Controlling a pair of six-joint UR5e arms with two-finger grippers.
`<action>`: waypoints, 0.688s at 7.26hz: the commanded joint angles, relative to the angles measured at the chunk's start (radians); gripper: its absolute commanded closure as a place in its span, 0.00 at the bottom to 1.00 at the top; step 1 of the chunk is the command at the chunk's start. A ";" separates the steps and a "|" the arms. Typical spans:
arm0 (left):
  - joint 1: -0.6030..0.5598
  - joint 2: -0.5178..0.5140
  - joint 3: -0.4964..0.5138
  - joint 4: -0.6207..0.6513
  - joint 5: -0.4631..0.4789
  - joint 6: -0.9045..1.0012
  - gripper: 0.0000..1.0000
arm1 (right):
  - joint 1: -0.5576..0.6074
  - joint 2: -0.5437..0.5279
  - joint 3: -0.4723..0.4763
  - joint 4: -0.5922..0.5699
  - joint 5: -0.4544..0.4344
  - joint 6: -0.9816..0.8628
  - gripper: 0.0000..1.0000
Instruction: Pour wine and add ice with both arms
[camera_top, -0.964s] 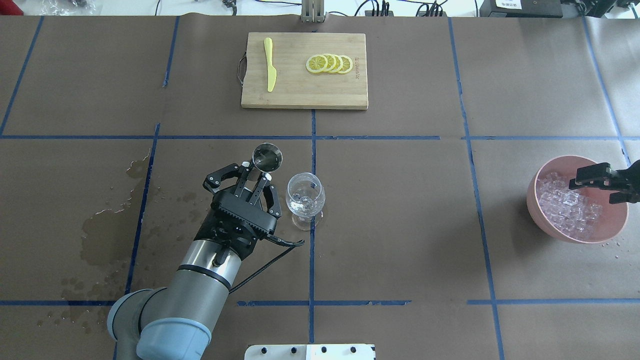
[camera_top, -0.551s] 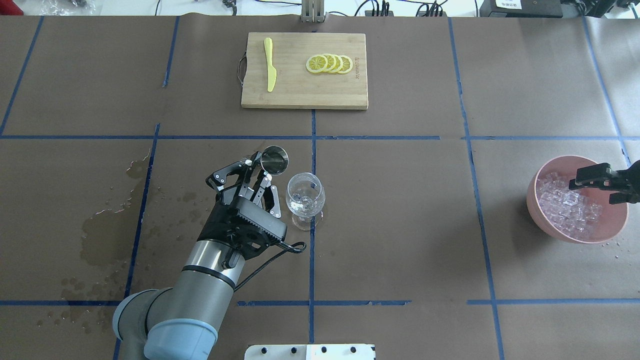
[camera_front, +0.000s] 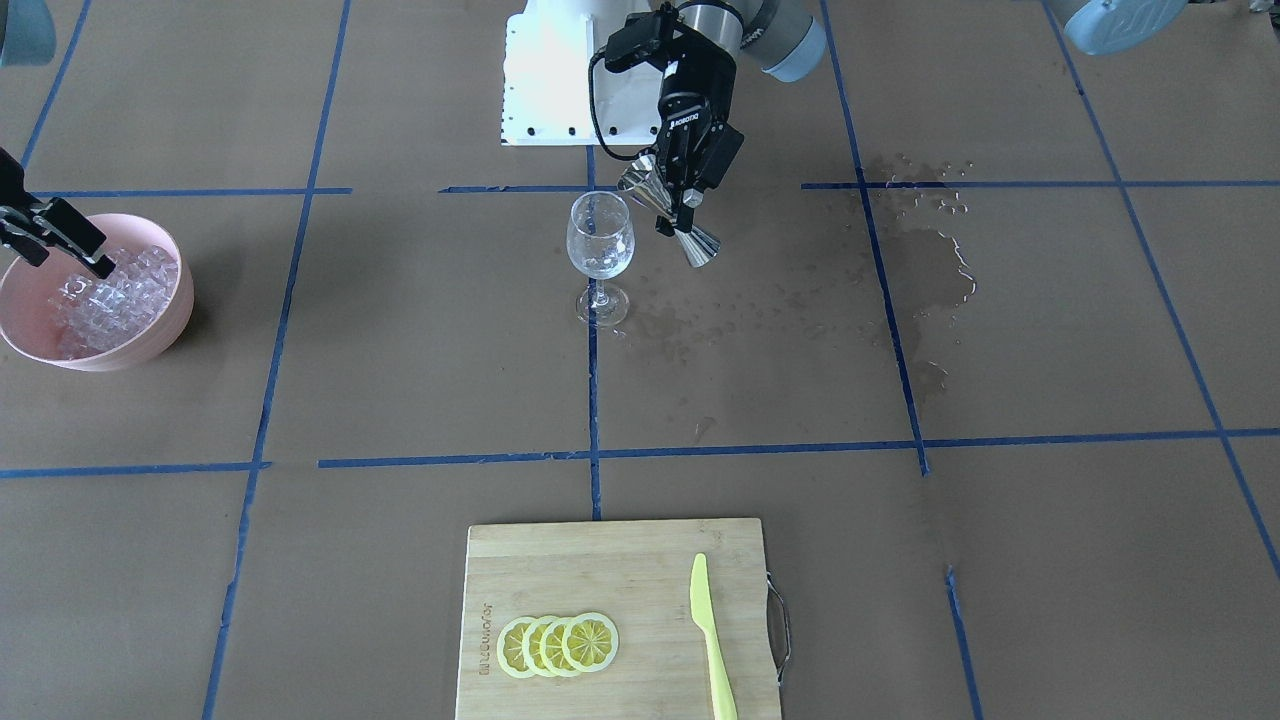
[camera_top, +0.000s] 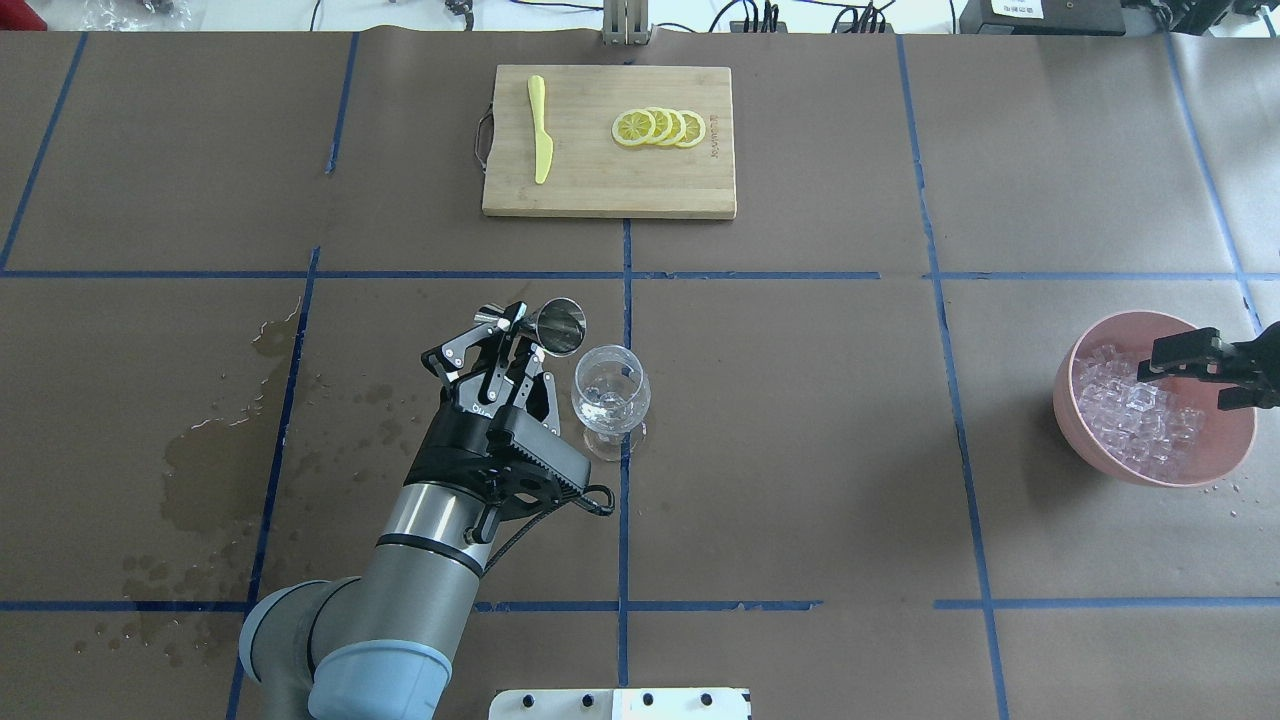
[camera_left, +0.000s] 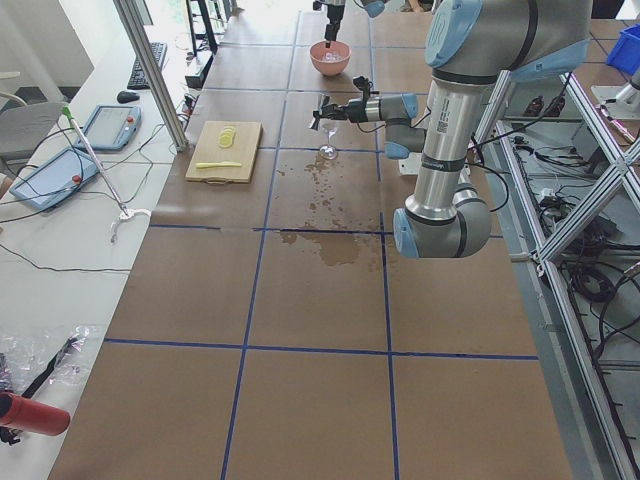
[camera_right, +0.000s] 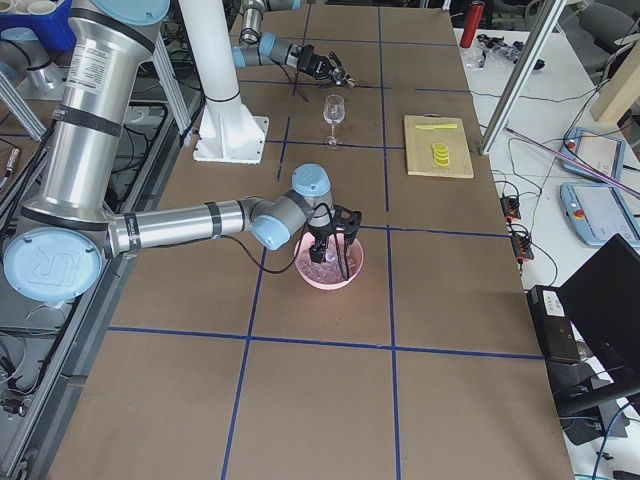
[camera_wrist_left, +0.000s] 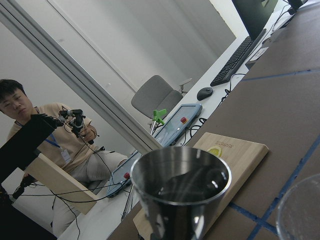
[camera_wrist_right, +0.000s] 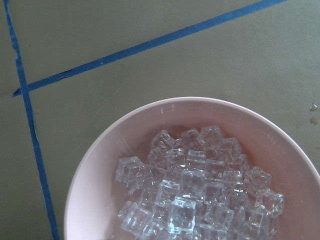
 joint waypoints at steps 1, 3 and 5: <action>0.002 -0.002 0.000 0.000 0.006 0.117 1.00 | 0.000 0.000 0.000 0.000 0.001 0.000 0.00; 0.003 -0.002 0.001 0.008 0.027 0.195 1.00 | 0.000 0.000 -0.003 0.001 0.002 0.000 0.00; 0.014 -0.004 -0.002 0.062 0.057 0.225 1.00 | 0.000 0.000 -0.005 0.014 0.002 0.000 0.00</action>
